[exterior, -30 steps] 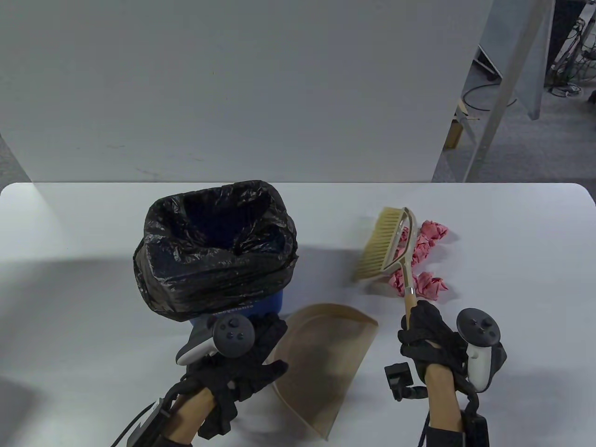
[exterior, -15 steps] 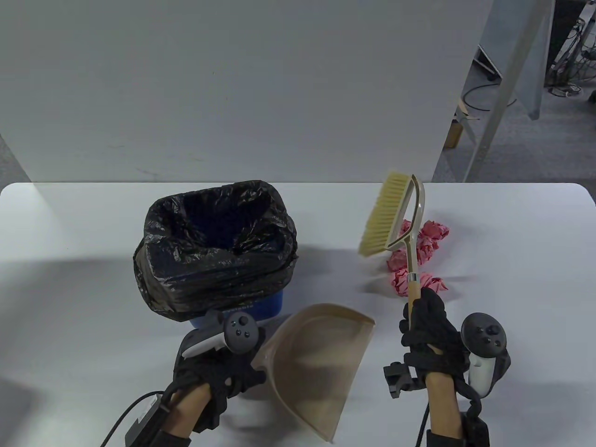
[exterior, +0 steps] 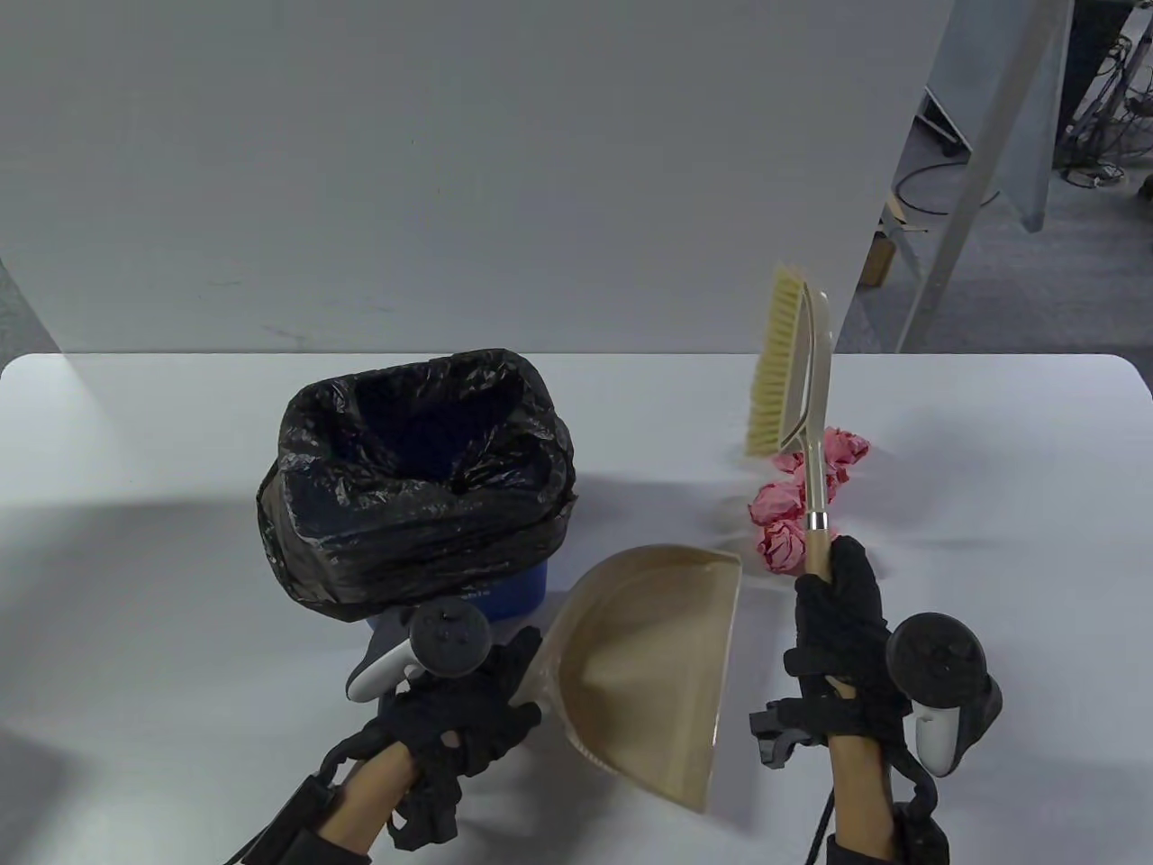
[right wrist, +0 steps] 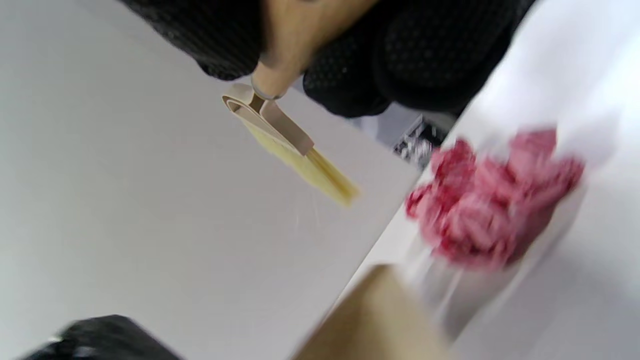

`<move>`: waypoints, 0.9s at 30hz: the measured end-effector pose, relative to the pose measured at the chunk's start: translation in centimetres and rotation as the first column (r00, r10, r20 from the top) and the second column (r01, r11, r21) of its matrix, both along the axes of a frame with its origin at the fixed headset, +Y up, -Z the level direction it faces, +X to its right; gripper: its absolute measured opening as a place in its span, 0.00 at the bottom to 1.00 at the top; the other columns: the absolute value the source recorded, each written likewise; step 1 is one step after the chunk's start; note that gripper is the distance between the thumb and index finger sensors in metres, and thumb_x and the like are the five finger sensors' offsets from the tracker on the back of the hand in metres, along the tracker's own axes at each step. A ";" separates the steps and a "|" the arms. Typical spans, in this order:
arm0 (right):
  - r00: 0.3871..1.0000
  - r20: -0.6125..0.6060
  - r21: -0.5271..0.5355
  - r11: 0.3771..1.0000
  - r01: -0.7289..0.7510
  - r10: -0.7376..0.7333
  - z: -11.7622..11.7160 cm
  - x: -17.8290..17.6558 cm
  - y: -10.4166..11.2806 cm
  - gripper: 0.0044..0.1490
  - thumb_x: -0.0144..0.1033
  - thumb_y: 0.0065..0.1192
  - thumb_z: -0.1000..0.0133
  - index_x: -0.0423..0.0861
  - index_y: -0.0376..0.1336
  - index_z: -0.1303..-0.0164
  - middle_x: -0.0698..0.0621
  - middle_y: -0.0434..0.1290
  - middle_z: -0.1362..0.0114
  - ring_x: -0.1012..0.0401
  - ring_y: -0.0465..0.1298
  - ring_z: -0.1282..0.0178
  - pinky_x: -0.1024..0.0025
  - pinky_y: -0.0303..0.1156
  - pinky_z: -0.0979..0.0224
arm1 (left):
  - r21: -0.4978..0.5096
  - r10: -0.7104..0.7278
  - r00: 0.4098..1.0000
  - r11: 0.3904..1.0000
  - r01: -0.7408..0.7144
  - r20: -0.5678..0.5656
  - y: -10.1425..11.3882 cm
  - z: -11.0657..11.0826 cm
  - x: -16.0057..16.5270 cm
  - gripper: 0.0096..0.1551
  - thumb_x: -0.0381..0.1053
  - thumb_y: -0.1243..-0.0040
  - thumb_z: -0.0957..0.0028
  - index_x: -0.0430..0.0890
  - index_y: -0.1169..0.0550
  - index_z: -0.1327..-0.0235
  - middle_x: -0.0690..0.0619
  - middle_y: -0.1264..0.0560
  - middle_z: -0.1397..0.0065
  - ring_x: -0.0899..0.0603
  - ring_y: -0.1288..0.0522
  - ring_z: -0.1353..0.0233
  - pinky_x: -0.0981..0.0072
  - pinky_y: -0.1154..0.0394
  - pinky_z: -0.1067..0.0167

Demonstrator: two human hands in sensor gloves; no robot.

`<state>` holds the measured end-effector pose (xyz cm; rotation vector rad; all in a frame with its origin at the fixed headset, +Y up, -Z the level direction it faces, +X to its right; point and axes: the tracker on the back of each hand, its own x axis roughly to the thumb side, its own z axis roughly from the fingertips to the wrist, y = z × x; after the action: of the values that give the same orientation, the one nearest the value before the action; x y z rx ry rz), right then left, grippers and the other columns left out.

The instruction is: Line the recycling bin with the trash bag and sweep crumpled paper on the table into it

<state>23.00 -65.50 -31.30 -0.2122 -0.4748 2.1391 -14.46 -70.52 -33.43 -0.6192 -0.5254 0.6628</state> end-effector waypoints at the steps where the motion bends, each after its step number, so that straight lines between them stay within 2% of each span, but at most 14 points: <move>1: 0.998 0.044 0.000 0.999 -0.050 0.050 0.2 0.1 0.2 0.41 0.38 0.52 0.33 0.34 0.43 0.17 0.34 0.63 0.27 0.48 0.74 0.44 0.56 0.77 0.44 | -0.003 0.012 1.000 1.000 -0.012 -0.017 -0.1 0.1 0.6 0.52 0.49 0.49 0.36 0.35 0.67 0.21 0.38 0.52 0.18 0.42 0.33 0.29 0.44 0.25 0.34; 5: 0.979 0.154 -0.047 0.991 -0.125 0.131 0.5 0.6 0.2 0.41 0.36 0.53 0.34 0.34 0.44 0.17 0.33 0.62 0.27 0.47 0.73 0.44 0.54 0.76 0.43 | 0.048 -0.004 0.995 0.999 0.009 -0.097 0.0 0.0 2.8 0.52 0.48 0.49 0.35 0.34 0.68 0.22 0.36 0.53 0.18 0.41 0.32 0.26 0.47 0.21 0.35; 7: 0.963 0.195 -0.083 0.982 -0.171 0.184 0.5 0.8 0.1 0.41 0.36 0.53 0.34 0.34 0.44 0.17 0.33 0.63 0.27 0.47 0.74 0.44 0.53 0.76 0.43 | 0.079 0.004 0.987 0.997 0.009 -0.160 0.0 -0.2 3.8 0.53 0.48 0.49 0.36 0.32 0.68 0.23 0.35 0.53 0.19 0.41 0.31 0.27 0.52 0.18 0.41; 10: 0.933 0.237 -0.130 0.961 -0.244 0.270 0.5 1.1 -0.1 0.40 0.36 0.54 0.34 0.34 0.45 0.17 0.33 0.63 0.27 0.46 0.74 0.44 0.53 0.77 0.44 | 0.057 0.002 0.973 0.998 0.012 -0.232 -0.2 -0.7 5.2 0.53 0.48 0.49 0.36 0.31 0.67 0.23 0.33 0.53 0.19 0.41 0.29 0.29 0.58 0.16 0.47; 17: 0.909 0.285 -0.262 0.936 -0.233 0.306 0.6 1.1 -0.4 0.40 0.36 0.55 0.34 0.34 0.47 0.17 0.32 0.64 0.28 0.46 0.75 0.45 0.53 0.77 0.45 | -0.005 -0.059 0.930 0.998 0.062 -0.362 -0.4 -2.4 8.5 0.52 0.48 0.49 0.35 0.31 0.68 0.23 0.32 0.53 0.19 0.42 0.29 0.29 0.60 0.16 0.47; 22: 0.915 0.281 -0.353 0.918 -0.182 0.290 0.5 1.1 -0.7 0.39 0.35 0.55 0.34 0.33 0.47 0.17 0.32 0.65 0.28 0.46 0.75 0.46 0.53 0.77 0.46 | -0.020 -0.078 0.917 0.997 0.076 -0.391 -0.7 -4.1 10.3 0.53 0.48 0.48 0.34 0.31 0.68 0.23 0.32 0.53 0.19 0.42 0.29 0.28 0.60 0.16 0.46; 27: 0.920 0.259 -0.388 0.904 -0.180 0.294 0.7 0.6 -0.4 0.39 0.35 0.54 0.34 0.33 0.47 0.17 0.31 0.65 0.29 0.46 0.75 0.46 0.53 0.77 0.46 | -0.069 -0.077 0.920 0.996 0.054 -0.384 -1.4 -4.9 11.7 0.52 0.47 0.49 0.34 0.31 0.68 0.22 0.32 0.54 0.19 0.42 0.29 0.28 0.59 0.16 0.46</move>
<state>23.65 -65.93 -30.61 -0.7425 -0.2949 2.4391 -2.79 -71.97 -38.37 -0.5383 -0.1161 0.7168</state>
